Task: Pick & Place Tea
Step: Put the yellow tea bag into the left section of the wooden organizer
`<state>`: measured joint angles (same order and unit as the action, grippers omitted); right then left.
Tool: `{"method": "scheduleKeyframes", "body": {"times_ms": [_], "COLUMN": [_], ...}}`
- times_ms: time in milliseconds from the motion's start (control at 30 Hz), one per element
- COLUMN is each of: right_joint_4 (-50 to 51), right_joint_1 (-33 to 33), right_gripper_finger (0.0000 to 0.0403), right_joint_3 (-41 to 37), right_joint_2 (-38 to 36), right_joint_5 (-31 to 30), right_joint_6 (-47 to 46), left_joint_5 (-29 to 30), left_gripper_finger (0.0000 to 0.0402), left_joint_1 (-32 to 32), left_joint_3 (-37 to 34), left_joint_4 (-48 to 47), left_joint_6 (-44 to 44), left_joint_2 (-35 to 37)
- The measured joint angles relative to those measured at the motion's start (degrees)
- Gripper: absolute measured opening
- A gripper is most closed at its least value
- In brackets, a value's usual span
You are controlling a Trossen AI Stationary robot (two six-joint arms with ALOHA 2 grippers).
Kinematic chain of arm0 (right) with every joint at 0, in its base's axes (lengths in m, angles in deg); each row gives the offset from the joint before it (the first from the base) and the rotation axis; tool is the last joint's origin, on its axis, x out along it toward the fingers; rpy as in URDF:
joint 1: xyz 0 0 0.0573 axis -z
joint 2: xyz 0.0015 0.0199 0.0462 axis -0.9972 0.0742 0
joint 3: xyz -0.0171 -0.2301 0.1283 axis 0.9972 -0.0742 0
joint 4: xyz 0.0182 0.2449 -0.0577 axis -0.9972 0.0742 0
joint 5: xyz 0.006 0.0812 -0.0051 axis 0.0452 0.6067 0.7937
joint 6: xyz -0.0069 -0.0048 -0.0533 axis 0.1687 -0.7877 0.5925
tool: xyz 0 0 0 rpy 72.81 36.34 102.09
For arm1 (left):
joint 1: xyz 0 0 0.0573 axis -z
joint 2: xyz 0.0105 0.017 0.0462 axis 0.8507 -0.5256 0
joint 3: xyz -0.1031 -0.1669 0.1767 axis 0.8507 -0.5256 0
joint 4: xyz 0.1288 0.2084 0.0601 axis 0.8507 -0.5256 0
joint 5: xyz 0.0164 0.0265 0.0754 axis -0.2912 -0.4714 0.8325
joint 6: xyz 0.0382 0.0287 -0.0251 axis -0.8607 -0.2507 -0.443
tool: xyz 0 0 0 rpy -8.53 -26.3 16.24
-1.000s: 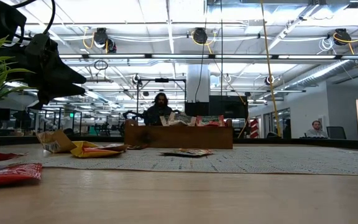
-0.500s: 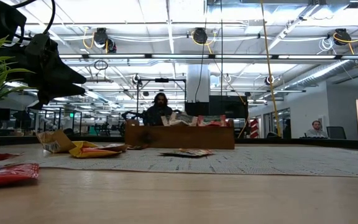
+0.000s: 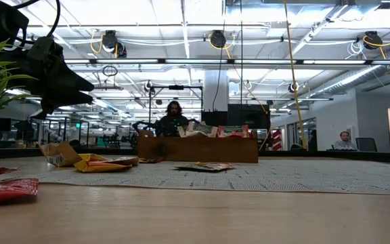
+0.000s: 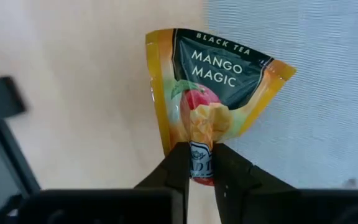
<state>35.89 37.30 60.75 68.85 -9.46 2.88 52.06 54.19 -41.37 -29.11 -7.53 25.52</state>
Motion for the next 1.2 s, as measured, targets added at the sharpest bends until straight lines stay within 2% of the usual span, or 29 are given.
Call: {"method": "scheduleKeyframes", "body": {"times_ms": [467,700,967,1200], "right_joint_4": [25.23,34.97,37.98,37.98], "right_joint_1": [8.03,13.11,18.54,22.55], "right_gripper_finger": [0.0034,0.0033,0.0033,0.0033], "right_joint_3": [11.59,21.0,30.69,34.07], "right_joint_2": [-9.25,-10.87,-10.93,-10.93], "right_joint_5": [-0.34,-0.48,-2.05,-3.85], "right_joint_6": [11.99,17.72,20.76,20.63], "left_joint_5": [0.0,0.0,0.0,0.0], "left_gripper_finger": [0.0212,0.0212,0.0212,0.0212], "left_joint_1": [0.0,0.0,0.0,0.0], "left_joint_3": [-0.01,-0.01,0.01,-0.01], "left_joint_4": [0.01,0.01,0.01,0.01], "left_joint_6": [0.0,0.0,0.0,0.0], "left_joint_2": [0.0,0.0,0.0,0.0]}}
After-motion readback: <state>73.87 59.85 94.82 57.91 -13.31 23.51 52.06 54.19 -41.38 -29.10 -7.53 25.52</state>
